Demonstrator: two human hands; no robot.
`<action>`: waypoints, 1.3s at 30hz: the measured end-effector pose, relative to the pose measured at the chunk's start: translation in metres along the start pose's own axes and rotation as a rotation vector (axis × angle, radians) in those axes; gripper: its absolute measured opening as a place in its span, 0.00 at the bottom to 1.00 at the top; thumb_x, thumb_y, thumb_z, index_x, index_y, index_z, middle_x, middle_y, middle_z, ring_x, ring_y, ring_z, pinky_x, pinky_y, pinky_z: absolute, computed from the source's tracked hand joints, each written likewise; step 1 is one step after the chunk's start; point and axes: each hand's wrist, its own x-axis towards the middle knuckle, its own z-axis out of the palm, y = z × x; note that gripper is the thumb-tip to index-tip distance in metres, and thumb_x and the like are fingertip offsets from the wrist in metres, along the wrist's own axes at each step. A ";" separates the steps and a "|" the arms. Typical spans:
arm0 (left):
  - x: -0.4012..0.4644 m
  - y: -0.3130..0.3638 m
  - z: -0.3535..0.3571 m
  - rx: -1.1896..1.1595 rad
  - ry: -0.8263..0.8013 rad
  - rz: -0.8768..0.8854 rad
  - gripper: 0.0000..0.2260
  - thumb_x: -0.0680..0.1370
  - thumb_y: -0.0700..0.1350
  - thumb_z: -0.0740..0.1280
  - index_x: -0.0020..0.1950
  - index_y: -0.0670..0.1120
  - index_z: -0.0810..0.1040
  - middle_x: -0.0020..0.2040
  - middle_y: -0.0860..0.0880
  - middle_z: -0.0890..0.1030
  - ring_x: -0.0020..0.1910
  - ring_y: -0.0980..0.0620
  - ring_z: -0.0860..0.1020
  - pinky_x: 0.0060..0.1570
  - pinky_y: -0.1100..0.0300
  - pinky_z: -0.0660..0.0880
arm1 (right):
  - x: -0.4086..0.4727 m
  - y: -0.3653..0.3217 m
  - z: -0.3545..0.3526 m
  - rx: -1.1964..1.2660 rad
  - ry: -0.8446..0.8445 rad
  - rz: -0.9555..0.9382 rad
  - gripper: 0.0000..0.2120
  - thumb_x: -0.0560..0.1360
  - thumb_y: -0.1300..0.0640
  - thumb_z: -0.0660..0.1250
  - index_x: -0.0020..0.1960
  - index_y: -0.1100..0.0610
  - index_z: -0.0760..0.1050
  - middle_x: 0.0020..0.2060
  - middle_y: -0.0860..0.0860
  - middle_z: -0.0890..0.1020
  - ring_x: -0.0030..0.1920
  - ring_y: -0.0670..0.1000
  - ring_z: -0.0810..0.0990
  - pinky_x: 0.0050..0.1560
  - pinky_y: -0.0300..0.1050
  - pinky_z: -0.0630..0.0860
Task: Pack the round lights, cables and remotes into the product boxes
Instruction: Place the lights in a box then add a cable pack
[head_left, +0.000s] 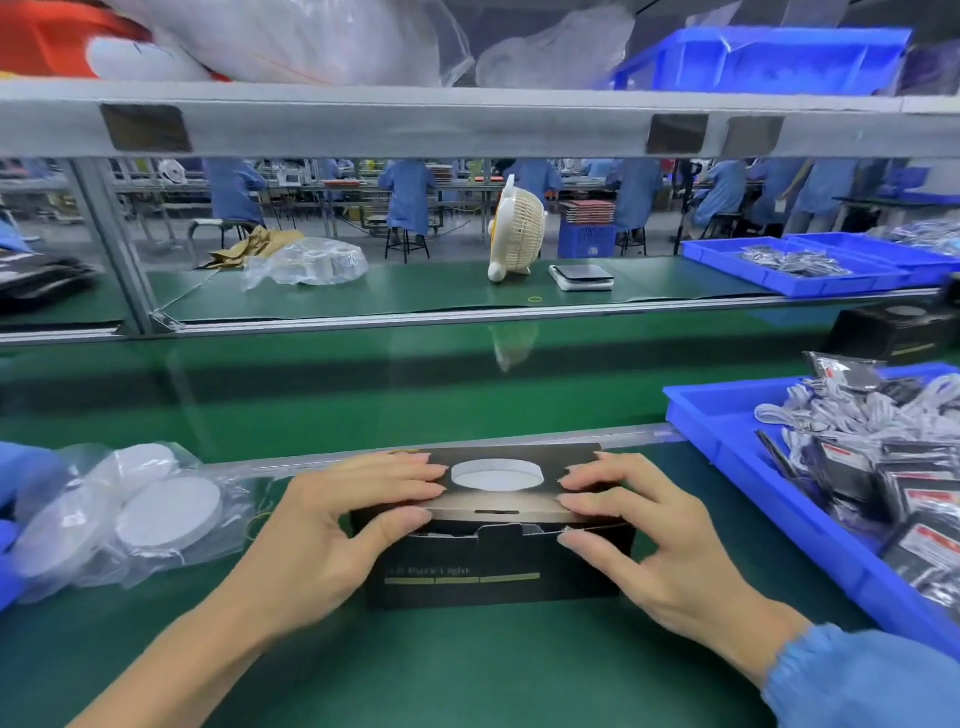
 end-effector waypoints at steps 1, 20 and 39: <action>-0.001 0.000 -0.001 0.015 -0.020 0.007 0.10 0.76 0.54 0.69 0.56 0.56 0.84 0.59 0.64 0.81 0.64 0.63 0.76 0.67 0.60 0.70 | 0.001 0.000 0.000 -0.011 -0.001 -0.016 0.11 0.72 0.50 0.72 0.48 0.57 0.84 0.51 0.48 0.82 0.53 0.51 0.81 0.59 0.50 0.75; 0.014 -0.011 -0.017 0.116 -0.213 0.115 0.14 0.79 0.51 0.65 0.64 0.52 0.81 0.63 0.65 0.78 0.68 0.64 0.72 0.68 0.61 0.69 | 0.007 -0.016 0.029 -0.179 0.070 -0.317 0.07 0.74 0.60 0.74 0.52 0.59 0.84 0.47 0.48 0.83 0.42 0.53 0.78 0.34 0.46 0.75; -0.002 0.000 -0.006 0.122 -0.170 0.094 0.17 0.80 0.40 0.65 0.69 0.45 0.75 0.70 0.58 0.72 0.73 0.62 0.65 0.75 0.60 0.58 | 0.019 -0.029 0.023 -0.480 -0.006 -0.413 0.10 0.78 0.53 0.69 0.50 0.60 0.83 0.47 0.51 0.82 0.44 0.52 0.78 0.33 0.41 0.74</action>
